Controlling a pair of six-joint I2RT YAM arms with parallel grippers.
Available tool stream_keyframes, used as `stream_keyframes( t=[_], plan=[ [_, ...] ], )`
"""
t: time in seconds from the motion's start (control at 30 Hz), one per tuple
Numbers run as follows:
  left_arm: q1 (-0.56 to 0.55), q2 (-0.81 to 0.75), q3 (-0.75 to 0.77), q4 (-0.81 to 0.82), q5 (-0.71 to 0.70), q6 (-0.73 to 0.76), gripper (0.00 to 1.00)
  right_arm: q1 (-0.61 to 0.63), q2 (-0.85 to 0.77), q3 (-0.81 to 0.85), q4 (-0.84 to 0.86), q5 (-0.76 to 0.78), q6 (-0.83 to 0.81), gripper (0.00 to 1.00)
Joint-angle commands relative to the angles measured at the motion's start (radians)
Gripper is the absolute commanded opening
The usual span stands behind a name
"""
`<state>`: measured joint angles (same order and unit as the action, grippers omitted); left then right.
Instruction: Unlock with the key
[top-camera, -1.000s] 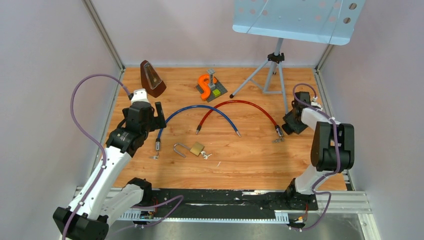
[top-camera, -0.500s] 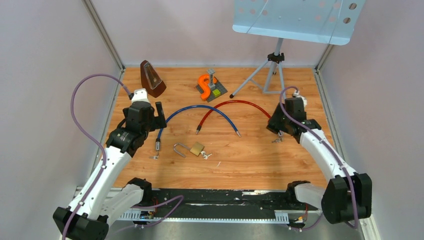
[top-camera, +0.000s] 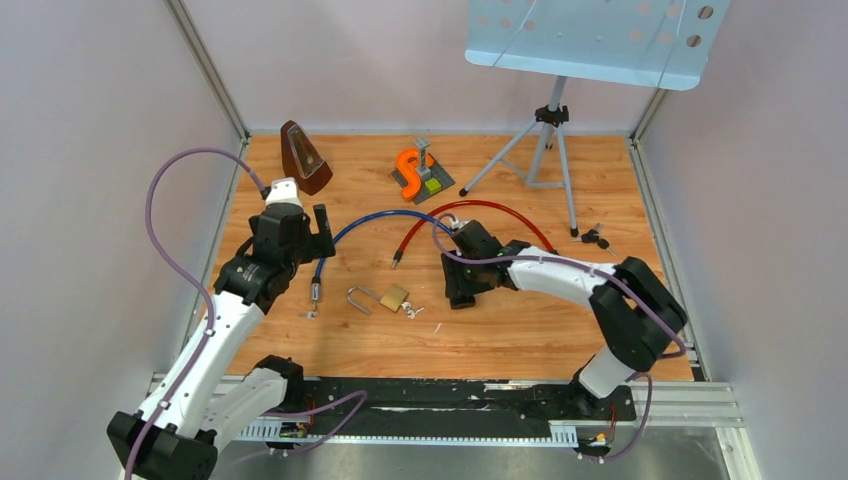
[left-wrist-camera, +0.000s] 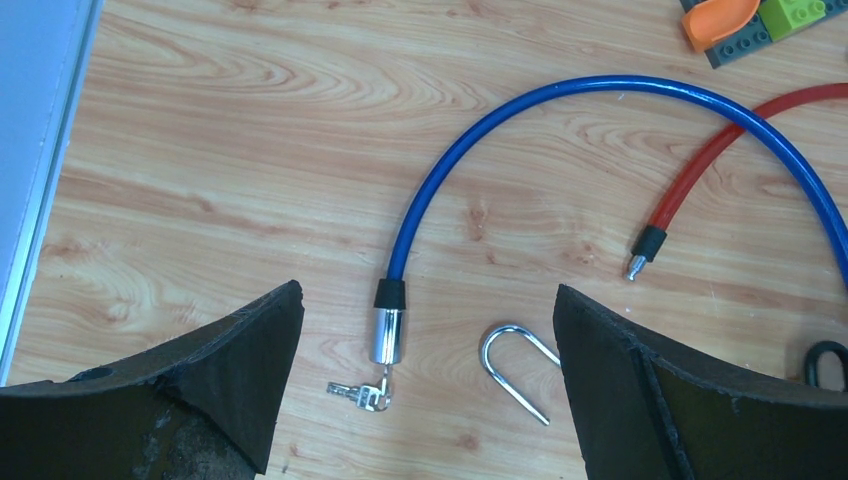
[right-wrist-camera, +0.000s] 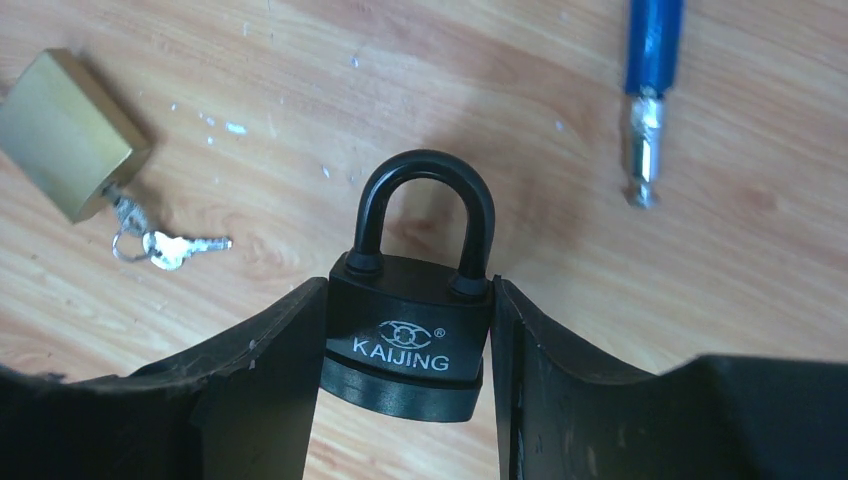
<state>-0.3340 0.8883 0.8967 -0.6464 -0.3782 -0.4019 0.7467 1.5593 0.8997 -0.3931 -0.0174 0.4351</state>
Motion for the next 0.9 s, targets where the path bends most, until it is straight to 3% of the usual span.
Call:
stream_keyframes(
  t=[0.0, 0.07, 0.17, 0.3, 0.4, 0.6, 0.77, 0.87],
  plan=[
    [-0.003, -0.027, -0.011, 0.048, 0.002, 0.015, 1.0, 0.036, 0.105, 0.145, 0.083, 0.017, -0.028, 0.05],
    [-0.003, -0.03, -0.014, 0.051, 0.0, 0.015, 1.0, 0.05, 0.159, 0.186, 0.059, 0.058, -0.028, 0.12],
    [-0.003, -0.029, -0.015, 0.051, -0.002, 0.016, 1.0, 0.064, 0.203, 0.234, 0.013, 0.076, -0.03, 0.3],
    [-0.003, -0.023, -0.015, 0.052, -0.004, 0.017, 1.0, 0.066, 0.193, 0.262, -0.05, 0.101, -0.03, 0.54],
    [-0.003, -0.018, -0.014, 0.051, -0.003, 0.019, 1.0, 0.061, 0.155, 0.283, -0.101, 0.122, -0.046, 0.64],
    [-0.003, -0.018, -0.013, 0.05, -0.015, 0.024, 1.0, -0.061, -0.002, 0.304, -0.191, 0.199, -0.095, 0.68],
    [-0.003, -0.018, -0.014, 0.05, -0.017, 0.026, 1.0, -0.34, -0.161, 0.234, -0.194, 0.286, -0.062, 0.61],
    [-0.003, -0.016, -0.014, 0.051, -0.013, 0.026, 1.0, -0.547, -0.253, 0.165, -0.134, 0.284, 0.008, 0.51]
  ],
)
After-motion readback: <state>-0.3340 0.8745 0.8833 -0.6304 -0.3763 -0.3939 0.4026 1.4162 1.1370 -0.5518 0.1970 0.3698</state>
